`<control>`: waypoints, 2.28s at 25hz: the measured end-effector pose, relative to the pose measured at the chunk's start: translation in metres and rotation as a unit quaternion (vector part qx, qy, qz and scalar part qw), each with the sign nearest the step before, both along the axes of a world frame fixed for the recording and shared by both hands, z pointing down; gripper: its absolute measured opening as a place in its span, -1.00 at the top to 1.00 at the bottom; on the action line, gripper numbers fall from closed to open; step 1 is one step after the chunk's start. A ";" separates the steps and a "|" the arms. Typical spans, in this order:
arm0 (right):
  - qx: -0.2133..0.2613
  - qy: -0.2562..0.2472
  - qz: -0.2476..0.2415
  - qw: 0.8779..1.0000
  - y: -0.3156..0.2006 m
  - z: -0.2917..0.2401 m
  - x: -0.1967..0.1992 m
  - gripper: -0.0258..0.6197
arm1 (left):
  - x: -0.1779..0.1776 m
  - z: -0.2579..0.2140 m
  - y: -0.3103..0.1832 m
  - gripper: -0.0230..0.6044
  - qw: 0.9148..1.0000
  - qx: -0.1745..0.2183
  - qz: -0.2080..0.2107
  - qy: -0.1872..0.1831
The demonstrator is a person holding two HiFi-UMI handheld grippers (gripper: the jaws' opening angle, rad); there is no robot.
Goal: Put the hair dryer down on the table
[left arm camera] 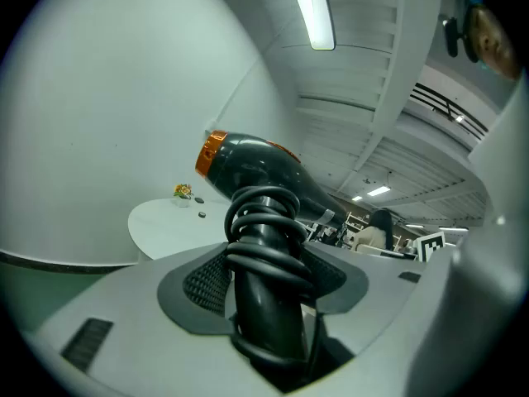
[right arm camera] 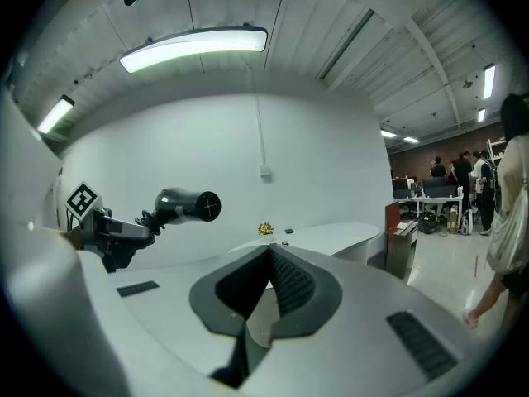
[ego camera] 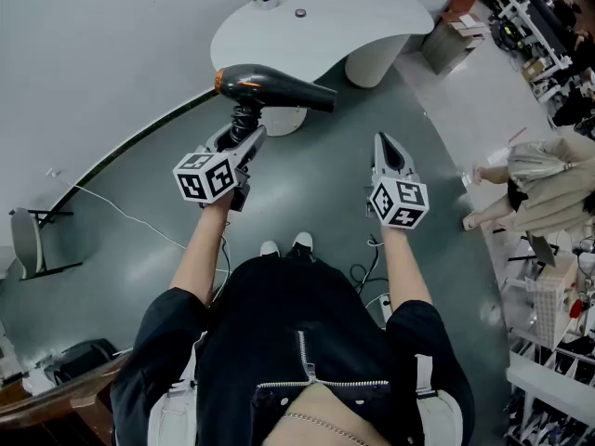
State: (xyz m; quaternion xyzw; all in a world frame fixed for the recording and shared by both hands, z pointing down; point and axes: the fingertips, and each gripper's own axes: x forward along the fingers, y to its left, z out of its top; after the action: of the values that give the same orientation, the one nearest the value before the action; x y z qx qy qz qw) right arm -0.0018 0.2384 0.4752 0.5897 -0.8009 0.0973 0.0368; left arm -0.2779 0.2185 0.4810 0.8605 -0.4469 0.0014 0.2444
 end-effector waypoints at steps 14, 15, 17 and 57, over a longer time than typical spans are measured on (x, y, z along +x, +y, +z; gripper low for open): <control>0.000 0.005 0.009 1.000 0.004 0.004 -0.004 0.90 | -0.007 0.009 0.004 0.10 1.000 -0.009 0.000 0.002; 0.000 0.006 0.008 1.000 0.002 0.006 -0.005 0.90 | -0.007 0.011 0.002 0.10 1.000 -0.010 -0.001 0.003; -0.001 0.007 0.005 1.000 -0.002 0.009 -0.005 0.90 | -0.006 0.016 0.000 0.10 1.000 -0.015 -0.003 0.004; -0.023 0.017 -0.001 1.000 -0.251 0.027 0.022 0.90 | 0.041 0.051 -0.261 0.10 0.997 -0.069 0.015 0.020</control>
State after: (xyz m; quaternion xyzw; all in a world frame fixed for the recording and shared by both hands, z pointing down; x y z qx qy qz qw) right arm 0.0207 -0.0127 0.5021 0.5895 -0.7983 0.1055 0.0640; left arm -0.2364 -0.0423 0.5324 0.8480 -0.4278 0.0192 0.3122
